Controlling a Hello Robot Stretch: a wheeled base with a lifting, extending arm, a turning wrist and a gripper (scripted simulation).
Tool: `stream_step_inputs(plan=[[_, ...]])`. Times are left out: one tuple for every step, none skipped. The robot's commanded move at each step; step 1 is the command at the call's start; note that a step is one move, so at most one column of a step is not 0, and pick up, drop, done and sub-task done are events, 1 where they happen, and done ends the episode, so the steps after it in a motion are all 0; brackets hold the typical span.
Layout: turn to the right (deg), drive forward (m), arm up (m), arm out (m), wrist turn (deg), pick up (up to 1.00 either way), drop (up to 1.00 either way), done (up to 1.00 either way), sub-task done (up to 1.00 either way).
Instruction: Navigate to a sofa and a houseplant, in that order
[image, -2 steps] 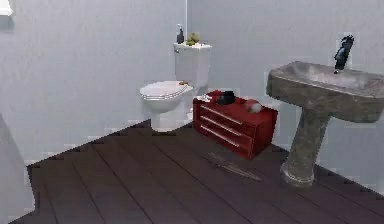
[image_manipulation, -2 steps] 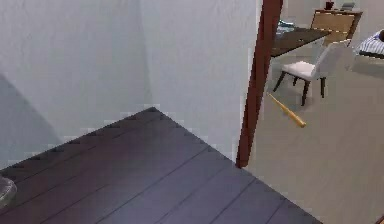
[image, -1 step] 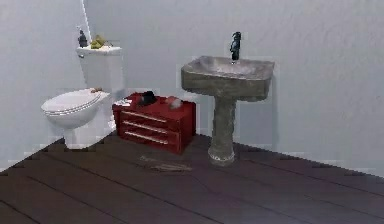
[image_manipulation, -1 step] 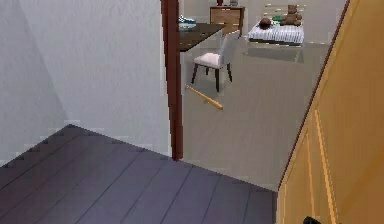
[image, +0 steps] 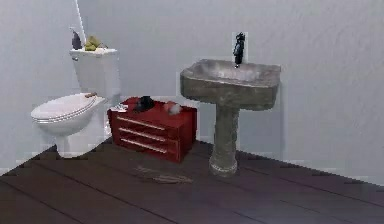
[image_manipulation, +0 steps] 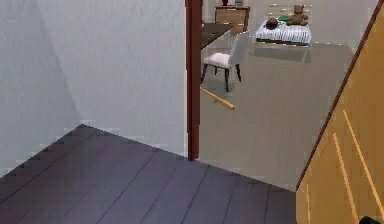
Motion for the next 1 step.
stream_step_inputs(plan=[[-45.0,0.00,0.00,0.00,0.0,0.00,0.00,0.00,0.00]])
